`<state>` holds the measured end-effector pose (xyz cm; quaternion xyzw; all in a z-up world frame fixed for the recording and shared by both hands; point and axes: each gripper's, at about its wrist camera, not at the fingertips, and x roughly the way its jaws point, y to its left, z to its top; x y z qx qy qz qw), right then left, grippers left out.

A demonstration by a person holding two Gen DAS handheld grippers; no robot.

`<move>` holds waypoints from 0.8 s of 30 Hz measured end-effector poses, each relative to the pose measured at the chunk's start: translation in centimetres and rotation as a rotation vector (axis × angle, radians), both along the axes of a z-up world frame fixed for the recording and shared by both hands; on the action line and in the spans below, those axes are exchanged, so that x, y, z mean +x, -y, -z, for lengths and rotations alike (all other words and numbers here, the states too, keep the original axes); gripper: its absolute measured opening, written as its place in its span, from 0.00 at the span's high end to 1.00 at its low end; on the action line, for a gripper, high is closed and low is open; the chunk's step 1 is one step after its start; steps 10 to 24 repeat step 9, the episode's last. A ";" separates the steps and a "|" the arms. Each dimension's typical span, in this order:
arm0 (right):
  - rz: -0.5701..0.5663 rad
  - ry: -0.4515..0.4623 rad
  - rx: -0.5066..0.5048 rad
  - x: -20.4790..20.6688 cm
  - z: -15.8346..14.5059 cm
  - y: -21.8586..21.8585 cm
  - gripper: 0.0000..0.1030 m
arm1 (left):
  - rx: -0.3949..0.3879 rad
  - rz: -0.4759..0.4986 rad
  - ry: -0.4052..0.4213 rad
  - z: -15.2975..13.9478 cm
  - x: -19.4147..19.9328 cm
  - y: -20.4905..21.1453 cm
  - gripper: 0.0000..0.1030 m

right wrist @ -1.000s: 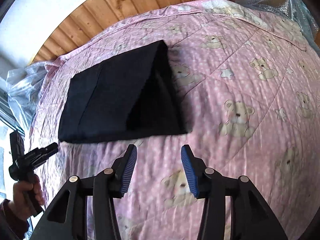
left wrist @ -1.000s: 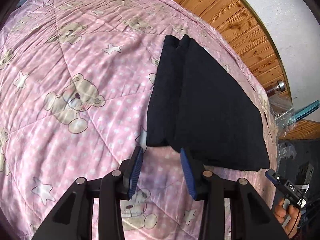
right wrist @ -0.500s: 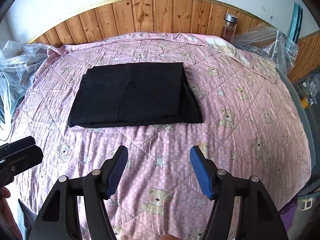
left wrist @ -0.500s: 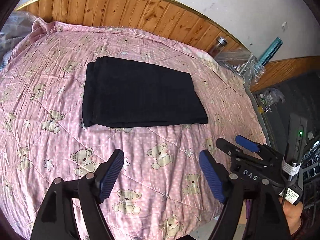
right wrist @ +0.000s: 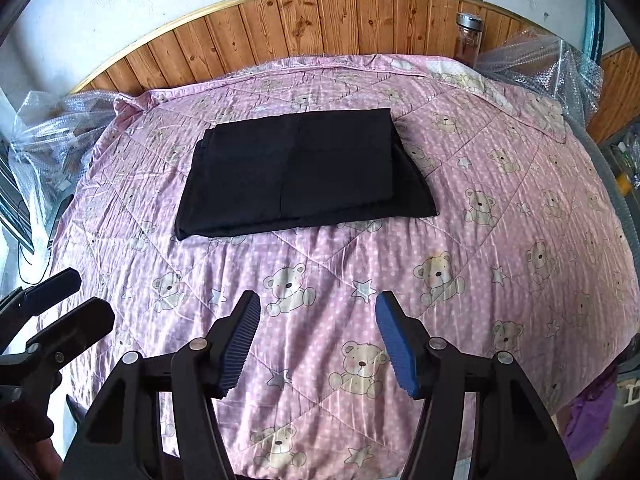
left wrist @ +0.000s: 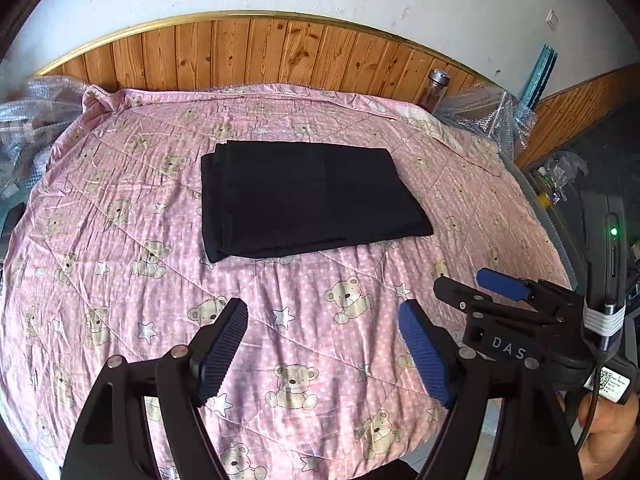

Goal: Fold clothes

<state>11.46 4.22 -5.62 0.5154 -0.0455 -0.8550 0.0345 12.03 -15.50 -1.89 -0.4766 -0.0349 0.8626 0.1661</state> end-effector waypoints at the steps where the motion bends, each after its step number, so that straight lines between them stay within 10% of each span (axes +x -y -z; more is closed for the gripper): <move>1: -0.003 -0.005 0.003 0.1 -0.1 0.1 0.41 | -0.002 -0.003 -0.001 0.0 0.2 0.0 0.23; 24: -0.039 -0.044 0.056 0.6 -1.3 1.1 0.40 | -0.004 -0.006 0.004 0.0 0.8 0.3 0.23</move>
